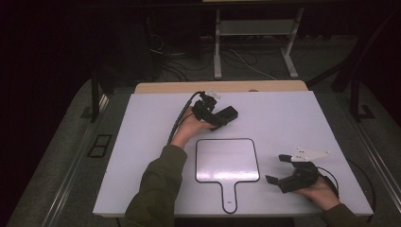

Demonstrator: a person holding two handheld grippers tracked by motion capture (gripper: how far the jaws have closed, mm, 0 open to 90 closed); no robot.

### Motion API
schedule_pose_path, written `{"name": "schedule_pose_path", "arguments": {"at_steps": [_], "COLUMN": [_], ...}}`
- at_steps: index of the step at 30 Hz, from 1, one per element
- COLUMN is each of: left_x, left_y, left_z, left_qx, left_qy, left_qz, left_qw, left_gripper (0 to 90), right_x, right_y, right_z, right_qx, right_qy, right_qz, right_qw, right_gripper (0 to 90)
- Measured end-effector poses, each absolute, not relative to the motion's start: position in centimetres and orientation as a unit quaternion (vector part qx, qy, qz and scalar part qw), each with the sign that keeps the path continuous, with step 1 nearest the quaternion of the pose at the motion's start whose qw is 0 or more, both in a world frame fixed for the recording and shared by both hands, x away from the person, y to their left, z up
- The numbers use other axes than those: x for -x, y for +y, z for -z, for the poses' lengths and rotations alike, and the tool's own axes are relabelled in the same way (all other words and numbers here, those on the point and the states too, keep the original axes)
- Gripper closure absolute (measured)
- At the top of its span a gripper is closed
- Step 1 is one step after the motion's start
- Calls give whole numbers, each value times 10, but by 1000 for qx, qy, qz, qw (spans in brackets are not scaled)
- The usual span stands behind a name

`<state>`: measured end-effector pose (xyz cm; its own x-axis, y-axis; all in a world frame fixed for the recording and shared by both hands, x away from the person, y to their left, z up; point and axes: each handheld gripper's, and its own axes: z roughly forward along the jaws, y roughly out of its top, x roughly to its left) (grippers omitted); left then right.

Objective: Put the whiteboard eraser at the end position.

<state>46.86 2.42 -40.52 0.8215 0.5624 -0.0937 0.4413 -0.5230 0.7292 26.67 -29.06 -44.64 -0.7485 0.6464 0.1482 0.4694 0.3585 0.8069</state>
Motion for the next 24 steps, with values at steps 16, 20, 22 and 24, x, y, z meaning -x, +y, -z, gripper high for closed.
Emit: {"name": "schedule_pose_path", "arguments": {"at_steps": [16, 20, 22, 24], "left_x": [-429, -419, -414, -409], "left_y": [44, 52, 57, 62], "left_z": [399, 400, 400, 401], "left_qx": [-866, -862, -860, -857], "left_qy": [275, 278, 281, 283], "left_qz": [-93, -101, -101, -105], "left_qw": [406, 412, 414, 418], "left_gripper": [1, 0, 0, 0], "right_x": [-267, -267, -267, -267], "right_y": [-292, -292, -292, -292], "right_z": [446, 446, 446, 446], "right_qx": [-340, -341, -340, -341], "right_qy": [817, 816, 817, 817], "right_qz": [-456, -455, -456, -455], "right_qw": [98, 98, 99, 100], "right_gripper": [0, 0, 0, 0]}}
